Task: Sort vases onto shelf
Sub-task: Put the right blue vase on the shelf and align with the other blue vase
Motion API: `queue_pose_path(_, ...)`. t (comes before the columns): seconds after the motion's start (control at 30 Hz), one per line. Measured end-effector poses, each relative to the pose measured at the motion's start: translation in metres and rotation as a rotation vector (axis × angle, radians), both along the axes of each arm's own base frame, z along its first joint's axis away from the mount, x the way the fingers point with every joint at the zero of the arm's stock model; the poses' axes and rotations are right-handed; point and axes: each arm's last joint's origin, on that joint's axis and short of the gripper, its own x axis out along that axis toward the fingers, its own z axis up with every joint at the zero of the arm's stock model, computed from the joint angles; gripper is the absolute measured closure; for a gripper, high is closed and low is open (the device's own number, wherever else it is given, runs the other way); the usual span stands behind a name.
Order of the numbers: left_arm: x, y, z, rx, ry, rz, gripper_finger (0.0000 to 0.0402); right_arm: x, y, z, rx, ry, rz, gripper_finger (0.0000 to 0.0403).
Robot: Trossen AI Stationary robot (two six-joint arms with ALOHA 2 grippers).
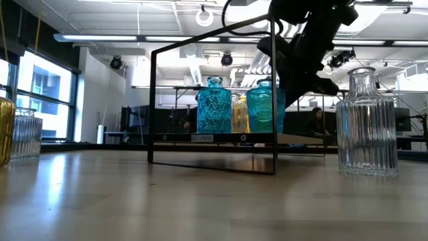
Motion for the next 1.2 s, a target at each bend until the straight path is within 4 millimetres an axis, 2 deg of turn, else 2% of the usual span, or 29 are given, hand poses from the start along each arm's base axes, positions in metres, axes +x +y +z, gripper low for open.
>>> queue_pose_path(1.2,-0.001,0.001,0.000,0.009,0.009,-0.007,0.0342,0.010,0.010,0.006,0.050,-0.125,0.031,0.0403)
